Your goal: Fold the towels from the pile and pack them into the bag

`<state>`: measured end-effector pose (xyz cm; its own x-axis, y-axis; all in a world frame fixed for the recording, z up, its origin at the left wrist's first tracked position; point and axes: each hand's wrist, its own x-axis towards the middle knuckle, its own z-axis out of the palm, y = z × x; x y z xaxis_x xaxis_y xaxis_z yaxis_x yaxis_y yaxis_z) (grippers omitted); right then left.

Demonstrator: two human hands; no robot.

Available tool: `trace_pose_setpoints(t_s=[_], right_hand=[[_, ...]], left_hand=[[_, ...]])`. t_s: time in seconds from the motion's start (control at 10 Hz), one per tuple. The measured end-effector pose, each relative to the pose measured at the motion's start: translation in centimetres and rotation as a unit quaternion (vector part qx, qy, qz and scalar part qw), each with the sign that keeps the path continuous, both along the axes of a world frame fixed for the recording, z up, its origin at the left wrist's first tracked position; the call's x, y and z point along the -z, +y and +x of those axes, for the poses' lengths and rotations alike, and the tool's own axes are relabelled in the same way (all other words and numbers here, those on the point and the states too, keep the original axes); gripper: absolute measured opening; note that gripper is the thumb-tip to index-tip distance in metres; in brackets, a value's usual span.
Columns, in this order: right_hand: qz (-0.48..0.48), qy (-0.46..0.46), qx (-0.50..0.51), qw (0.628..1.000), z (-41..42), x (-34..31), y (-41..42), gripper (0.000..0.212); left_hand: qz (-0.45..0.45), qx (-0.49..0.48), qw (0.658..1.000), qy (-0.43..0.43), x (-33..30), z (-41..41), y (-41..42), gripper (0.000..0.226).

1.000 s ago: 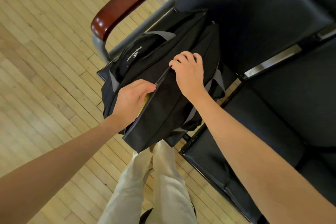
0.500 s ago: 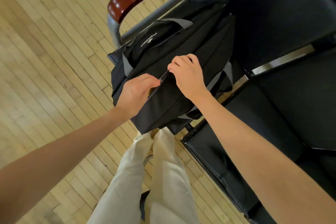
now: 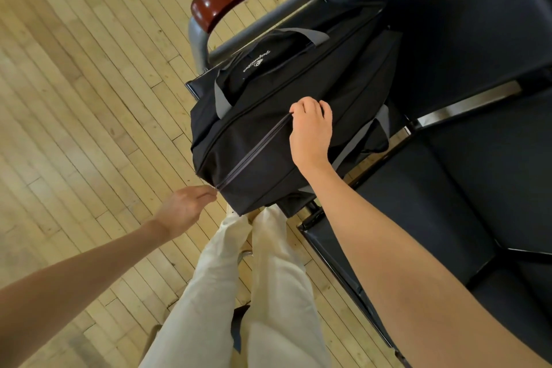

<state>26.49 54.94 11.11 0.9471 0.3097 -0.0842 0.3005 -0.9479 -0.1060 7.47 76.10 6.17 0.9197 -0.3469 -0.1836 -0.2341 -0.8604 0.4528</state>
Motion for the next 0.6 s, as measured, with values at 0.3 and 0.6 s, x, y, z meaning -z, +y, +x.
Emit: trace_pose_setpoints(t_s=[0.3, 0.6], right_hand=[[0.04, -0.017, 0.018, 0.999, -0.9, 0.0, 0.0, 0.029], [0.019, 0.061, -0.008, 0.998, -0.9, -2.7, 0.0, 0.033]], left_hand=[[0.123, 0.047, 0.983, 0.125, 4.7, -2.1, -0.4, 0.057], [0.156, 0.075, 0.973, 0.154, 2.1, -1.1, -0.3, 0.019]])
